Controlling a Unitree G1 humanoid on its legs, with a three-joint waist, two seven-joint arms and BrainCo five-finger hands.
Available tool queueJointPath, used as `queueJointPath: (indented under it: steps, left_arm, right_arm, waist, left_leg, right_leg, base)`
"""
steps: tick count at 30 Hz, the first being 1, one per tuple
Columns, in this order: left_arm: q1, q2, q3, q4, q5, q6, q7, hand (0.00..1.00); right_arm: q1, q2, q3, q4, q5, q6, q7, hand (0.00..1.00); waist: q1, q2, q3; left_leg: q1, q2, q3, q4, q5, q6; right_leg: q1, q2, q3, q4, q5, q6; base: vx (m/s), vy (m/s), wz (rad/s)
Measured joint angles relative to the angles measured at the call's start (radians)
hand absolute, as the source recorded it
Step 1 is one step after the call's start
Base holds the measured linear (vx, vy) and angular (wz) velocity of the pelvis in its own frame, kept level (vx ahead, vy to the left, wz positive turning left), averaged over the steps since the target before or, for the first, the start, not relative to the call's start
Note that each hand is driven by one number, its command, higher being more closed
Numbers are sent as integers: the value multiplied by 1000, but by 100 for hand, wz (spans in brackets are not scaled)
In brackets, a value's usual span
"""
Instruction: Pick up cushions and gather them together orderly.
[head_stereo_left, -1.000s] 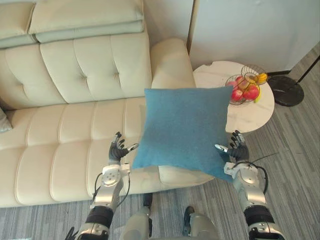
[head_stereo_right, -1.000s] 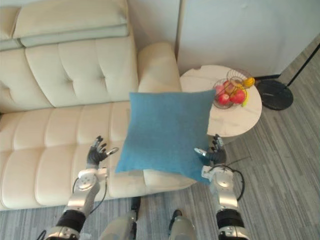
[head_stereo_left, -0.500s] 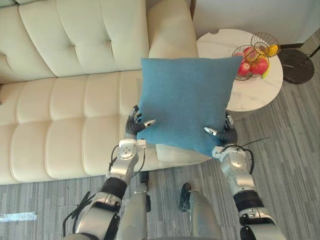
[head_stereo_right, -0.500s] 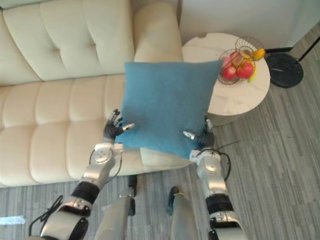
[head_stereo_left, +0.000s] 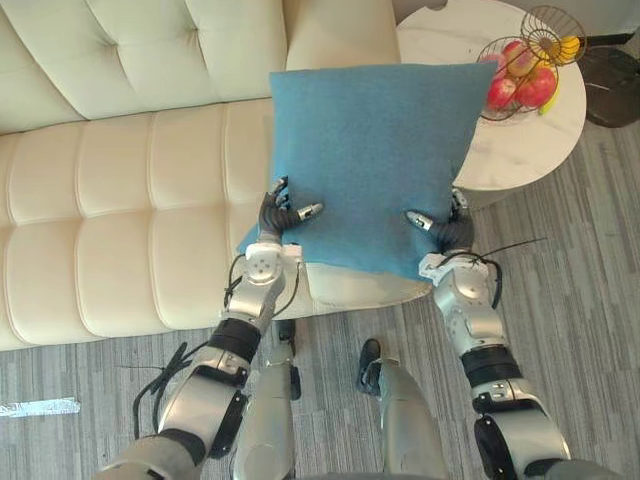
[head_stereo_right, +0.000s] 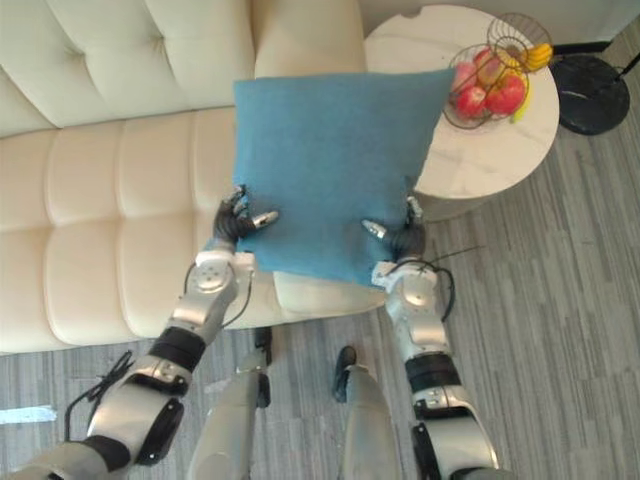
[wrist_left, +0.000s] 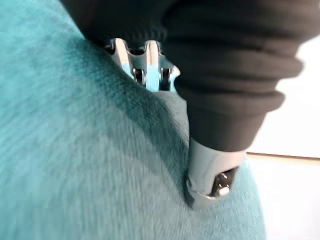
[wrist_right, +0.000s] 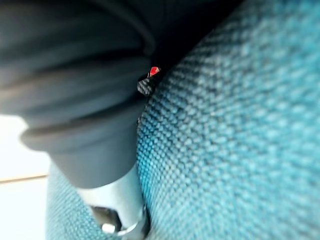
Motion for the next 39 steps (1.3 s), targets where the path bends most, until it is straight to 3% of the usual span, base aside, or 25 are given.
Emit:
queueJointPath:
  steps: [8, 15, 18, 19, 24, 32, 35, 39]
  left_arm:
    - [-38, 18, 0, -16, -69, -5, 19, 100]
    - [8, -16, -2, -114, -117, -9, 54, 100]
    - [137, -49, -21, -247, -118, -15, 71, 100]
    - [228, -86, -24, -339, -119, -24, 71, 100]
    - [434, -110, -67, -501, -119, -29, 72, 100]
    - [712, -109, -121, -644, -114, -29, 49, 100]
    - [744, -109, -133, -644, -114, -29, 40, 100]
    - [759, -109, -140, -659, -113, -29, 39, 100]
  right_arm:
    - [-81, -13, 3, -1, 34, -1, -2, 100]
    - [-72, -6, 4, -93, 33, -2, -22, 100]
    - [45, 13, 4, -234, 29, -13, -38, 100]
    - [139, 29, 4, -325, 10, -35, -43, 100]
    - [336, 101, 7, -462, -29, -61, -44, 100]
    - [602, 146, 39, -546, -113, -75, 6, 100]
    - [635, 145, 38, -550, -154, -76, 7, 100]
    - [646, 142, 38, -551, -182, -85, 7, 100]
  waist:
    - [1, 5, 22]
    - [0, 7, 23]
    - [6, 8, 23]
    - [6, 8, 23]
    - [8, 8, 15]
    - [19, 11, -119]
    - [16, 13, -152]
    - [20, 14, -180]
  left_leg:
    - [7, 9, 20, 0, 4, -4]
    - [50, 9, 22, -7, 4, -4]
    - [103, 9, 22, -21, -7, -9]
    - [117, 8, 21, -19, -24, -6]
    - [187, -4, 25, -6, -51, 1]
    - [290, -18, 37, 58, -147, 17]
    - [325, -33, -9, 69, -161, 22]
    - [294, -58, -113, 69, -130, 8]
  right_leg:
    - [-1, 10, 15, -2, 6, -6]
    - [37, 12, 22, -10, 6, -6]
    - [100, 14, 13, -39, 4, -3]
    - [127, 13, 4, -57, 1, 3]
    - [221, 4, 2, -92, -3, 11]
    - [380, 6, 51, -167, 1, 51]
    - [424, 47, 250, -136, -5, 61]
    - [476, 42, 190, -189, -38, 51]
  base:
    - [41, -42, -7]
    - [40, -41, -4]
    - [44, -11, 4]
    - [37, 10, 8]
    - [84, 27, 3]
    - [115, 48, -6]
    - [32, 18, 31]
    - [-61, -67, 69]
